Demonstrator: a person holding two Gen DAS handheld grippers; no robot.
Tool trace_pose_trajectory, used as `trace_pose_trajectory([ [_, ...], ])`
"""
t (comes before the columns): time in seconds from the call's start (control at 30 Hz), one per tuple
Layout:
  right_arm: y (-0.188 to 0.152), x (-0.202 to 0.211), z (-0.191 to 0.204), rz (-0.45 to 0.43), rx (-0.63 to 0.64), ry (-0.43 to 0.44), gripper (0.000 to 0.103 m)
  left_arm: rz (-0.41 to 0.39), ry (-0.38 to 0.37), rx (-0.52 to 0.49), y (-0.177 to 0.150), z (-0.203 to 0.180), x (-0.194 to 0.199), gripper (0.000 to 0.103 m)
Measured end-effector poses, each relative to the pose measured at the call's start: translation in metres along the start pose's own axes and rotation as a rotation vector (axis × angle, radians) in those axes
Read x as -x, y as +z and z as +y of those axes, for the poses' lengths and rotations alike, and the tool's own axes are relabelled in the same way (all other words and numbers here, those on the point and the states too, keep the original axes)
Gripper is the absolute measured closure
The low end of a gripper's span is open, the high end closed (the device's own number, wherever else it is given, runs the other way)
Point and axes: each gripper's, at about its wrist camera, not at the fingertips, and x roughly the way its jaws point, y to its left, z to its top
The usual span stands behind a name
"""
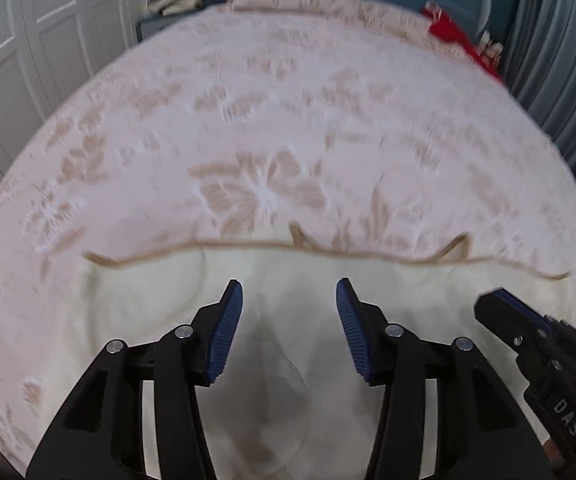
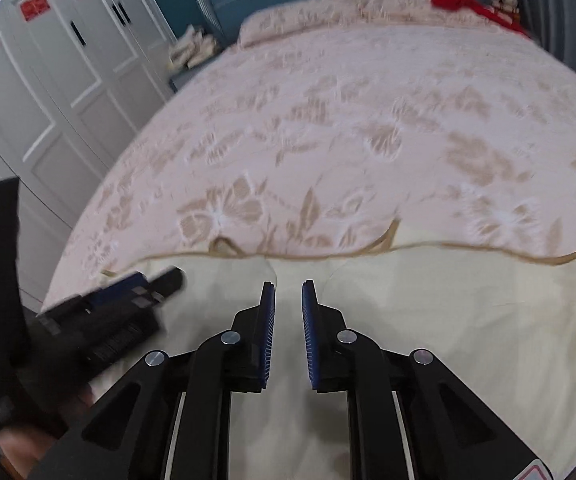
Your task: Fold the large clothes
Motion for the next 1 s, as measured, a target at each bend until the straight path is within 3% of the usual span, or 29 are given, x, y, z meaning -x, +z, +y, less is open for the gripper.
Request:
trace_pose_trajectory([
  [0.1,-0.008,-0.025,0.0,0.053,0.015,-0.037,0.091,0.023,0.015,0.006,-0.014,0.003,-0.02,0.057],
  [0.23,-0.023,-0.047,-0.012,0.098,-0.019,-0.02,0.096,-0.008,0.027,-0.01,-0.025,0.001,-0.03,0.057],
  [0.4,-0.038,-0.055,-0.01,0.074,0.015,-0.04,0.096,-0.056,0.08,-0.055,-0.036,-0.01,-0.035,0.057],
  [1.0,-0.035,-0.075,-0.015,0.046,0.004,-0.024,0.1,-0.118,0.104,-0.042,-0.042,-0.011,-0.048,0.056],
])
